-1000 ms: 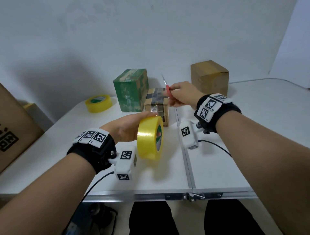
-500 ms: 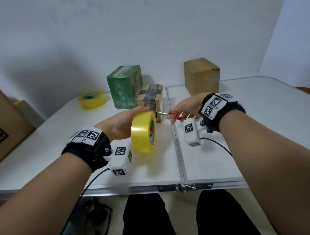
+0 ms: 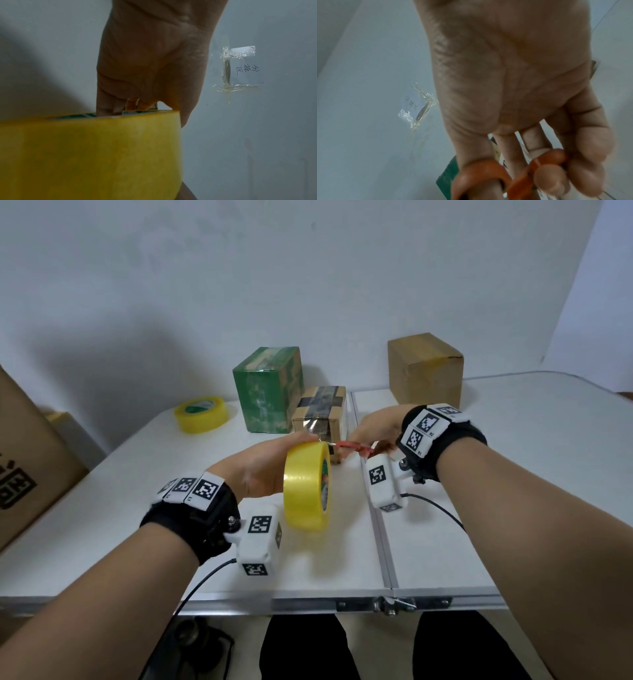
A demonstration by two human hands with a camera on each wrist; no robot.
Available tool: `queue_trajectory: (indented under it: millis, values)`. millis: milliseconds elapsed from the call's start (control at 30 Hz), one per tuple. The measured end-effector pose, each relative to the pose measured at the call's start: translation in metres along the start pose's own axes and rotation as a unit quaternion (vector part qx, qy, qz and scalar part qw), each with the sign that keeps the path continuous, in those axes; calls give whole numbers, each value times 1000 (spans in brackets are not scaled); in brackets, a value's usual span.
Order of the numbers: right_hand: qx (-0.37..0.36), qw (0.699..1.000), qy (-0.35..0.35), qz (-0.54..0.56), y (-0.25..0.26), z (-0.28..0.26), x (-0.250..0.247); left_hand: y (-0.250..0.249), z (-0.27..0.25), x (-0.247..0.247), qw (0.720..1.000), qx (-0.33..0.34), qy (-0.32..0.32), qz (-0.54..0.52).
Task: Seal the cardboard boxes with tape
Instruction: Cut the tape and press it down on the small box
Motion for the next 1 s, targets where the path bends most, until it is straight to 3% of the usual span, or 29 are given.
queue_trajectory:
  millis: [167,333,467,600,800,867,1000]
  values:
    - [-10,997,-45,-57,1,-4,-16,0,1,3,1000,-5,10,-6]
    - [9,999,-4,-37,5,5,-1,-1,0,2,1000,-6,8,6]
    - [-25,995,-56,-75,17,-2,-5,-3,-1,1,1000,-3,2,19]
    - [-55,996,-55,-32,17,-3,-7,-4,-2,2,1000,-2,4,25]
    - [-42,997,-55,36,10,-3,-4,-5,-2,-1,999,4,-12,31]
    - [-30,998,-38,47,7,-8,3,-6,-2,-2,999,11,-15,33]
    - [-10,997,38,-68,1,-28,24,-8,-4,-5,999,20,-35,36]
Point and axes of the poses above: each hand's wrist, its own z-axis towards the middle knuckle, its own x-axis out of the palm, y = z × x, the point moved 9 cm from there along z, towards the middle knuckle, and after that the axes turned 8 degrees about x, right-handed, at the moved point
